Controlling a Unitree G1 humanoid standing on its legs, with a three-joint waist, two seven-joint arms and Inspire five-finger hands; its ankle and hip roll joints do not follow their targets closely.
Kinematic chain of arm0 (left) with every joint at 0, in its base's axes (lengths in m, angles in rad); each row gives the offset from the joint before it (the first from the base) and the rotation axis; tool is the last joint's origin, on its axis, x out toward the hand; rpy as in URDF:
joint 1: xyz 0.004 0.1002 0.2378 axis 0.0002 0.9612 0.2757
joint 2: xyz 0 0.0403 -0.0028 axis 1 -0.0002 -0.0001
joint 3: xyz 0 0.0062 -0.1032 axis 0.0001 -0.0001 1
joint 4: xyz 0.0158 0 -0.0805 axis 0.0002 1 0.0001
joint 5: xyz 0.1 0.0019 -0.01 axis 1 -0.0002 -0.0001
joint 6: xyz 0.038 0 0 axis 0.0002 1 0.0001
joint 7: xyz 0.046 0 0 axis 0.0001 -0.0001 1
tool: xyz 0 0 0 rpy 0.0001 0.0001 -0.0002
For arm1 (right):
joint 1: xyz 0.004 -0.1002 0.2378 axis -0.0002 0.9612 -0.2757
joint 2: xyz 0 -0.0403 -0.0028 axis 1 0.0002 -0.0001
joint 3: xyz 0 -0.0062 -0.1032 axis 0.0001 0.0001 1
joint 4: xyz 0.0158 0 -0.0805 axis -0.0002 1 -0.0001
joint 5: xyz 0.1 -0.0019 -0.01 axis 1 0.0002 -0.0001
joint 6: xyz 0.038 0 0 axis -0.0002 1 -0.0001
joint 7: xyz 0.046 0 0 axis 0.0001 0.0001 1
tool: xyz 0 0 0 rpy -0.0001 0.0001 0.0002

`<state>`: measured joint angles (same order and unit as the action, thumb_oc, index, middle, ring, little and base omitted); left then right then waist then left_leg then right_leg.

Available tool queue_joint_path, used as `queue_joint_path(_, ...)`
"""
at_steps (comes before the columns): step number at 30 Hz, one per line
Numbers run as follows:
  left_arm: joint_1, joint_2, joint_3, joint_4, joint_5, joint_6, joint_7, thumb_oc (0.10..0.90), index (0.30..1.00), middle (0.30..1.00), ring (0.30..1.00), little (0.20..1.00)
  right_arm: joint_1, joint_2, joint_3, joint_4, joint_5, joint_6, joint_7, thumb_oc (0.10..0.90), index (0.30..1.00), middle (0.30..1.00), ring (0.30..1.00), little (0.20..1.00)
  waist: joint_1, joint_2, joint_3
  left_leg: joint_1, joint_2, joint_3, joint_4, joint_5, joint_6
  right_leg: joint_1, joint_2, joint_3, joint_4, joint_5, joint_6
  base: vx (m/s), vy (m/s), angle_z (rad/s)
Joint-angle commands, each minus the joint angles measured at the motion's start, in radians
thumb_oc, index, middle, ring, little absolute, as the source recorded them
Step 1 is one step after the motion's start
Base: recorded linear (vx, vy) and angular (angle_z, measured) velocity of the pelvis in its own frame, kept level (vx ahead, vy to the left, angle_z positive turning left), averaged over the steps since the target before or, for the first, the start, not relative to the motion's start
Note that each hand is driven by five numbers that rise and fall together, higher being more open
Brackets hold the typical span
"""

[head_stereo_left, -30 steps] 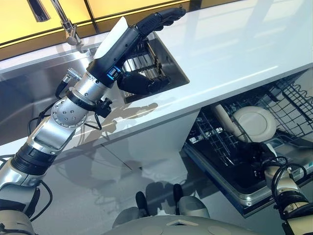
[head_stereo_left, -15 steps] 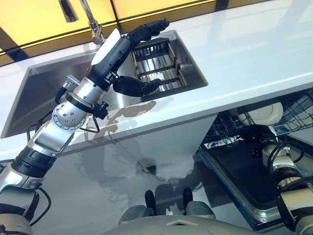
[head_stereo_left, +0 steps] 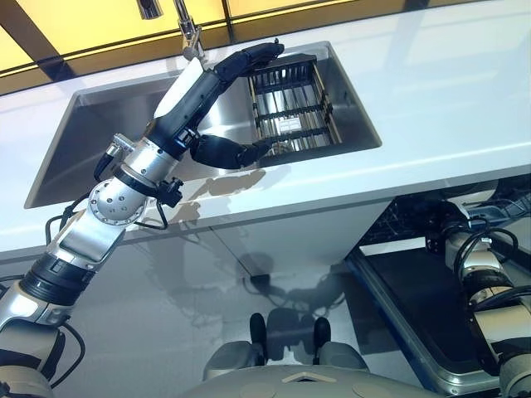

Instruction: Pick up plates and place into dishwasher.

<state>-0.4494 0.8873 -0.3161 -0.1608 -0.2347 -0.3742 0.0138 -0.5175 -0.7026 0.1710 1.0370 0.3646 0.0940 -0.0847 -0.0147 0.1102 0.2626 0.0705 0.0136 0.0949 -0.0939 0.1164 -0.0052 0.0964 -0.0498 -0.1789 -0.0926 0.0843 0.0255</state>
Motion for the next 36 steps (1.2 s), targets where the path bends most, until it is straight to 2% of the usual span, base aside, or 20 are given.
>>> queue_joint_path(1,-0.094,0.014,0.09,0.001,-0.029,-0.093,0.044,0.8,0.9,0.9,0.9,0.9,-0.256,-0.061,0.01,-0.059,0.017,-0.169,-0.033,0.1,0.3,0.3,0.3,0.2,0.035,-0.04,-0.011,0.046,-0.044,-0.009,0.007,-0.129,0.009,0.005,0.04,0.008,0.045,-0.071,0.02,0.0,0.0,0.0)
queue_joint_path(7,-0.1,0.01,0.08,0.005,-0.043,-0.11,0.037,0.8,0.9,0.9,0.9,0.9,-0.226,-0.071,-0.002,-0.104,-0.049,-0.205,-0.08,0.1,0.3,0.3,0.3,0.2,0.019,-0.043,-0.014,0.051,-0.045,0.002,0.007,-0.133,0.012,0.0,0.041,0.017,0.048,-0.069,0.024,-0.01,0.005,0.0)
queue_joint_path(10,-0.093,0.003,0.08,0.003,-0.041,-0.119,0.028,0.8,0.9,0.9,0.9,0.9,-0.193,-0.078,0.0,-0.123,-0.094,-0.186,-0.074,0.1,0.3,0.3,0.3,0.2,0.01,-0.047,-0.02,0.055,-0.045,0.007,0.007,-0.136,0.013,0.002,0.042,0.025,0.046,-0.069,0.027,0.0,0.01,0.0)
queue_joint_path(11,-0.087,0.0,0.084,0.002,-0.042,-0.121,0.023,0.8,0.9,0.9,0.9,0.9,-0.176,-0.08,0.0,-0.127,-0.119,-0.181,-0.07,0.224,0.406,0.406,0.406,0.324,0.007,-0.051,-0.023,0.057,-0.044,0.011,0.007,-0.137,0.013,0.004,0.042,0.027,0.044,-0.068,0.028,-0.02,0.043,-0.01)
queue_joint_path(12,-0.084,-0.001,0.087,-0.002,-0.043,-0.118,0.021,0.8,0.9,0.9,0.9,0.9,-0.157,-0.086,0.003,-0.134,-0.144,-0.176,-0.066,0.616,0.742,0.742,0.742,0.716,0.002,-0.055,-0.026,0.059,-0.044,0.016,0.007,-0.138,0.013,0.005,0.043,0.029,0.042,-0.067,0.029,-0.02,0.038,-0.03)
queue_joint_path(13,-0.079,-0.001,0.093,-0.005,-0.045,-0.115,0.02,0.8,0.9,0.9,0.9,0.9,-0.134,-0.089,0.004,-0.156,-0.154,-0.168,-0.057,0.8,0.9,0.9,0.9,0.9,-0.003,-0.058,-0.029,0.062,-0.043,0.02,0.007,-0.139,0.014,0.005,0.043,0.03,0.042,-0.067,0.03,-0.02,0.034,-0.05)
queue_joint_path(19,-0.041,-0.011,0.118,-0.014,-0.044,-0.125,0.021,0.8,0.9,0.9,0.9,0.9,0.042,-0.105,-0.033,-0.307,-0.203,-0.111,-0.069,0.8,0.9,0.9,0.9,0.9,-0.047,-0.081,-0.044,0.083,-0.035,0.062,0.007,-0.147,0.016,0.009,0.047,0.05,0.041,-0.064,0.038,-0.02,0.059,-0.14)
queue_joint_path(22,-0.02,-0.028,0.132,-0.018,-0.027,-0.136,0.021,0.8,0.9,0.9,0.9,0.9,0.17,-0.105,-0.104,-0.405,-0.192,-0.092,0.002,0.8,0.9,0.9,0.9,0.9,-0.081,-0.091,-0.047,0.1,-0.031,0.093,0.009,-0.154,0.02,0.012,0.05,0.07,0.043,-0.064,0.044,-0.03,0.075,-0.17)
queue_joint_path(24,-0.016,-0.041,0.138,-0.013,-0.022,-0.146,0.014,0.8,0.9,0.9,0.9,0.9,0.249,-0.1,-0.149,-0.448,-0.216,-0.113,0.027,0.8,0.9,0.9,0.9,0.9,-0.099,-0.094,-0.048,0.112,-0.028,0.108,0.011,-0.16,0.023,0.015,0.051,0.081,0.046,-0.065,0.048,-0.02,0.073,-0.19)
queue_joint_path(29,-0.007,-0.051,0.158,-0.009,-0.01,-0.144,0.012,0.8,0.9,0.9,0.9,0.9,0.401,-0.081,-0.266,-0.594,-0.22,-0.117,0.053,0.8,0.9,0.9,0.9,0.9,-0.155,-0.105,-0.059,0.134,-0.023,0.15,0.011,-0.172,0.024,0.018,0.055,0.112,0.043,-0.063,0.06,-0.01,0.057,-0.2)
queue_joint_path(32,0.012,-0.048,0.185,-0.013,-0.01,-0.144,0.003,0.8,0.9,0.9,0.9,0.9,0.501,-0.067,-0.346,-0.684,-0.273,-0.121,0.077,0.8,0.9,0.9,0.9,0.9,-0.19,-0.107,-0.064,0.141,-0.02,0.169,0.009,-0.175,0.024,0.014,0.059,0.132,0.044,-0.063,0.066,-0.01,0.048,-0.25)
queue_joint_path(34,0.02,-0.044,0.194,-0.016,-0.007,-0.144,0.003,0.8,0.9,0.9,0.9,0.9,0.531,-0.061,-0.373,-0.717,-0.275,-0.125,0.077,0.8,0.9,0.9,0.9,0.9,-0.202,-0.108,-0.065,0.143,-0.019,0.176,0.009,-0.176,0.025,0.01,0.06,0.138,0.046,-0.062,0.068,-0.02,0.035,-0.21)
queue_joint_path(36,0.028,-0.031,0.205,-0.015,-0.009,-0.143,0.015,0.8,0.9,0.9,0.9,0.9,0.591,-0.046,-0.437,-0.789,-0.258,-0.15,0.063,0.8,0.9,0.9,0.9,0.9,-0.231,-0.109,-0.07,0.145,-0.017,0.194,0.009,-0.178,0.026,-0.002,0.065,0.157,0.053,-0.061,0.072,-0.02,0.063,-0.2)
